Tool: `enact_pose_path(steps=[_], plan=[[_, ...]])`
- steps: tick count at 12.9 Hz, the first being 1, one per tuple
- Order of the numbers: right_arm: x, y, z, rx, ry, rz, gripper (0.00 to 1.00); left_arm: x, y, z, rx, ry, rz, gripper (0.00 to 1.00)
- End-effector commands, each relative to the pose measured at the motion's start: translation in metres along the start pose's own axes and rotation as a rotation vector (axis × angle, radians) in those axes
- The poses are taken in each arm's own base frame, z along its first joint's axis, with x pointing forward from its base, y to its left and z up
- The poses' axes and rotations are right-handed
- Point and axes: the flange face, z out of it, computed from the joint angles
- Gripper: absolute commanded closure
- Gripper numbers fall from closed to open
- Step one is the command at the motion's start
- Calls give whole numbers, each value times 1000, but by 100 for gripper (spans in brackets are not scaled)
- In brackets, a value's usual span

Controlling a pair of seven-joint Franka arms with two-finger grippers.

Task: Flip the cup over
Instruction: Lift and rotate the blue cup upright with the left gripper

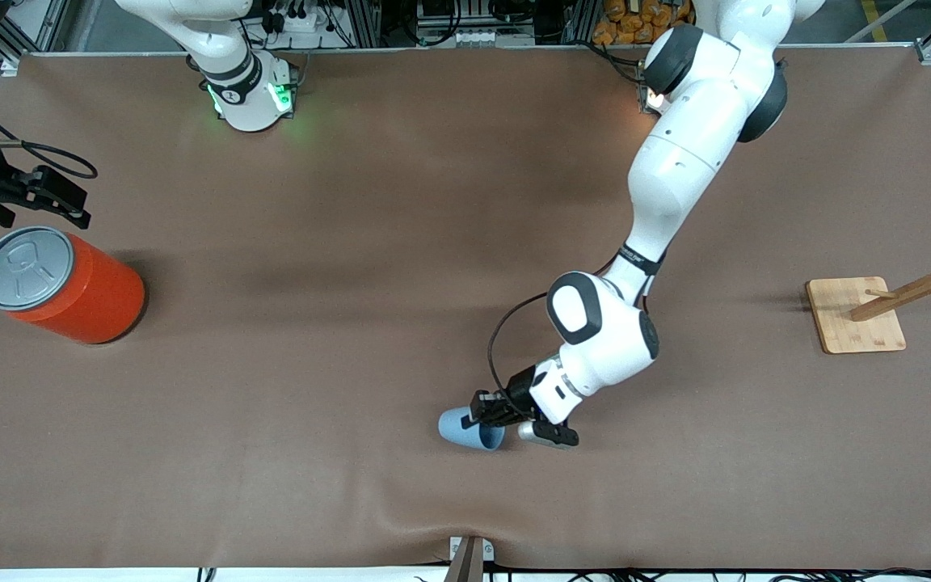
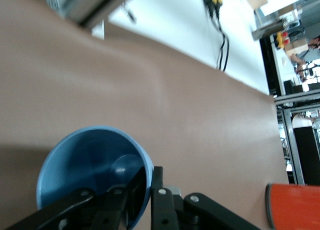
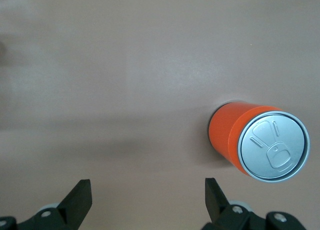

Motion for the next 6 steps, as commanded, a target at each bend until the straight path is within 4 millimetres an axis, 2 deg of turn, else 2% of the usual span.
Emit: enact_pose_path(steps=[1, 3, 4, 5, 6], plan=[[-1, 5, 0, 22, -6, -7, 0, 19, 30, -52, 22, 14, 46, 100], [-1, 13, 0, 23, -5, 4, 0, 23, 29, -90, 56, -4, 40, 100], [0, 12, 1, 22, -3, 2, 0, 14, 30, -114, 94, -17, 46, 100], [0, 12, 1, 22, -3, 1, 0, 11, 21, -142, 140, -18, 50, 100], [1, 12, 3, 22, -3, 1, 0, -1, 17, -164, 179, -37, 60, 100]])
